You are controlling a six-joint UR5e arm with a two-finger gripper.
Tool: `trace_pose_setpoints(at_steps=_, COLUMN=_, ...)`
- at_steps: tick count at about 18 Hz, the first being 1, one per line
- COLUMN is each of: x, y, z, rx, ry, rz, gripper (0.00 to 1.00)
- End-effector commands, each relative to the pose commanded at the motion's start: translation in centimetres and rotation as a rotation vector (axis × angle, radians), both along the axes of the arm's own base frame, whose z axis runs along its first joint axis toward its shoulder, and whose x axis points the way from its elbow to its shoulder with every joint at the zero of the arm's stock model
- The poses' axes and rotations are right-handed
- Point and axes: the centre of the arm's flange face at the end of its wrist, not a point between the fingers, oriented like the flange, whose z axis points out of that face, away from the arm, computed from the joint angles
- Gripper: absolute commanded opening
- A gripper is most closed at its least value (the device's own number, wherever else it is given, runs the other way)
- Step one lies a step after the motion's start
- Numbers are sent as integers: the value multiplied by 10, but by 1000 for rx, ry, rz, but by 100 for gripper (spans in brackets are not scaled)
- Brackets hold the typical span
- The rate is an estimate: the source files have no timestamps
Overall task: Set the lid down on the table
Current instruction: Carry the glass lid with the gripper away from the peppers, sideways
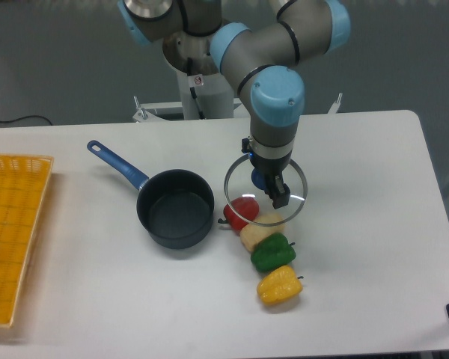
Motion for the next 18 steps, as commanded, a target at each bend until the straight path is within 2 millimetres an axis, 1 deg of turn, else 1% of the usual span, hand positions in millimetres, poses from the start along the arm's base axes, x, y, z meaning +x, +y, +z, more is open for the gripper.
trace_pose_setpoints(at_steps=4, x=-24, y=-22, z=1, rx=5, ry=2, rz=-21, gripper=39)
trace_pose_setpoints(at_steps=9, x=-62, y=-57, z=-11, rx=9, ry=13, rz=-63, gripper=39)
trace_pose_setpoints(at_steps=12, x=-78, y=-68, z=-25, rx=4, ry=5, rz=-71, gripper=39)
trace_pose_setpoints(at_steps=14, x=-85, y=-71, z=-41, rx=-2, ry=-3, rz=-69, gripper=39)
trace_pose_setpoints(at_steps=16, x=-92, y=-73, z=-48, rx=1, ry=6, rz=-63, gripper=39)
trace_pose_setpoints(at_steps=18, x=-103, y=-82, z=-58, rx=-2, ry=2, rz=-51, gripper=39)
